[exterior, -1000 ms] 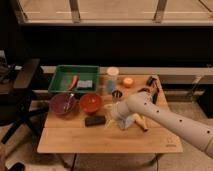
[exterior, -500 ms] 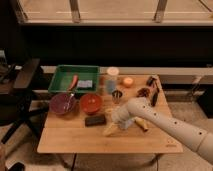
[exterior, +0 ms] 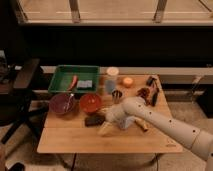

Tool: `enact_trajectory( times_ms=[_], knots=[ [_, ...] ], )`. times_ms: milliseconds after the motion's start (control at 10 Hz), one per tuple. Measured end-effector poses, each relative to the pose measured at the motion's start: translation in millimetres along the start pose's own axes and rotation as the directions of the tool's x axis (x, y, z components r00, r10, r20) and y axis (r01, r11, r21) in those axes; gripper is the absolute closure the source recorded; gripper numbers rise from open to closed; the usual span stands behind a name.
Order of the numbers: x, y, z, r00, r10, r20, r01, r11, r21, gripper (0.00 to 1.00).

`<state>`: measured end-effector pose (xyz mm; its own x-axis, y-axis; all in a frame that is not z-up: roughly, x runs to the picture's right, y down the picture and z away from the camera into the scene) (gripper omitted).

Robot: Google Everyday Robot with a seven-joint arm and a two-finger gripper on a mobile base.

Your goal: Place eraser in purple bowl

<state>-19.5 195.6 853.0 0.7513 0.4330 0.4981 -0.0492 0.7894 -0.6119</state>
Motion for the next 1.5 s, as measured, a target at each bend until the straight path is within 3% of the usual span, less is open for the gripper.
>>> enact_trajectory(
  times_ms=[400, 700, 800, 1000, 1200, 1500],
  knots=[
    [3, 6, 7, 1.0, -0.004, -0.006, 0.004, 1.0, -0.024, 0.6],
    [-6, 14, -22, 1.0, 0.006, -0.016, -0.006, 1.0, 0.005, 0.92],
    [-16, 16, -35, 1.0, 0.005, -0.008, -0.005, 1.0, 0.013, 0.99],
    [-33, 17, -55, 1.0, 0.002, 0.021, -0.003, 1.0, 0.019, 1.0],
    [-69, 11, -71, 0.996, -0.04, 0.074, 0.039, 0.999, 0.011, 1.0],
    [-116, -21, -67, 0.985, -0.118, 0.125, 0.118, 0.993, 0.008, 1.0]
  ],
)
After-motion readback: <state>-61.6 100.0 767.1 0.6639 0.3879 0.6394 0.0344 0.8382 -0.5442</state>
